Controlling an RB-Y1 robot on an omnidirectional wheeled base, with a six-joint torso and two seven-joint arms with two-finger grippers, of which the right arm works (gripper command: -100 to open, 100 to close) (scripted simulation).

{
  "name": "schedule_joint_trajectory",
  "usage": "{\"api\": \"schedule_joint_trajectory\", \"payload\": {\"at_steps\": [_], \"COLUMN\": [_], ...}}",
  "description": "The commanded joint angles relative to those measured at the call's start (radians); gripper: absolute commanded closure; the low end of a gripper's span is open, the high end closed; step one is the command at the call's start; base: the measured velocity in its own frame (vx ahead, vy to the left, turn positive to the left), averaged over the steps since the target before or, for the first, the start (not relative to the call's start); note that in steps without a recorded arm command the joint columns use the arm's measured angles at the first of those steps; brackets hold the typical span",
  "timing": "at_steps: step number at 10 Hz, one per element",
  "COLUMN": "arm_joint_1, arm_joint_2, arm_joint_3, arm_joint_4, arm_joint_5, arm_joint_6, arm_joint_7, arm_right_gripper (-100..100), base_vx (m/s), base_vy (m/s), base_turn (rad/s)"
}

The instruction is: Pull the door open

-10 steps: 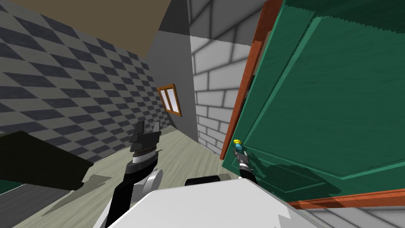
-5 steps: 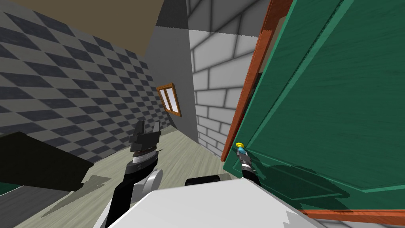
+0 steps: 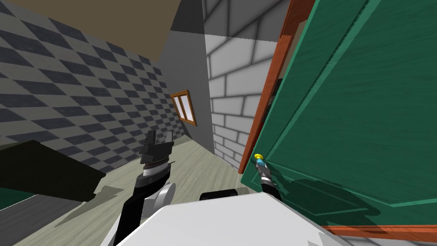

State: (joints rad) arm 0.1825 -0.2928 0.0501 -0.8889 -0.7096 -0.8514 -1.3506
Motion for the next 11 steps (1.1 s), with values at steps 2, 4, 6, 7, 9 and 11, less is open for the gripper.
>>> {"api": "schedule_joint_trajectory", "payload": {"at_steps": [2,4,6,7,9,11], "arm_joint_1": [0.011,0.022,0.037,0.041,0.052,0.063], "arm_joint_2": [-0.016,-0.034,-0.057,-0.063,-0.072,-0.088], "arm_joint_3": [0.032,0.058,0.094,0.102,0.123,0.144], "arm_joint_4": [-0.008,-0.017,-0.031,-0.034,-0.031,-0.040], "arm_joint_5": [0.013,0.024,0.038,0.042,0.052,0.063], "arm_joint_6": [-0.005,-0.009,-0.015,-0.016,-0.026,-0.037], "arm_joint_7": [-0.033,-0.061,-0.099,-0.108,-0.123,-0.142], "arm_right_gripper": [100,100,100,100,100,100], "base_vx": [-0.220,-0.228,-0.254,-0.243,-0.142,-0.273], "base_vy": [-0.016,0.000,-0.003,-0.014,-0.002,-0.015], "base_turn": [0.109,0.105,0.128,0.117,0.070,0.109]}}
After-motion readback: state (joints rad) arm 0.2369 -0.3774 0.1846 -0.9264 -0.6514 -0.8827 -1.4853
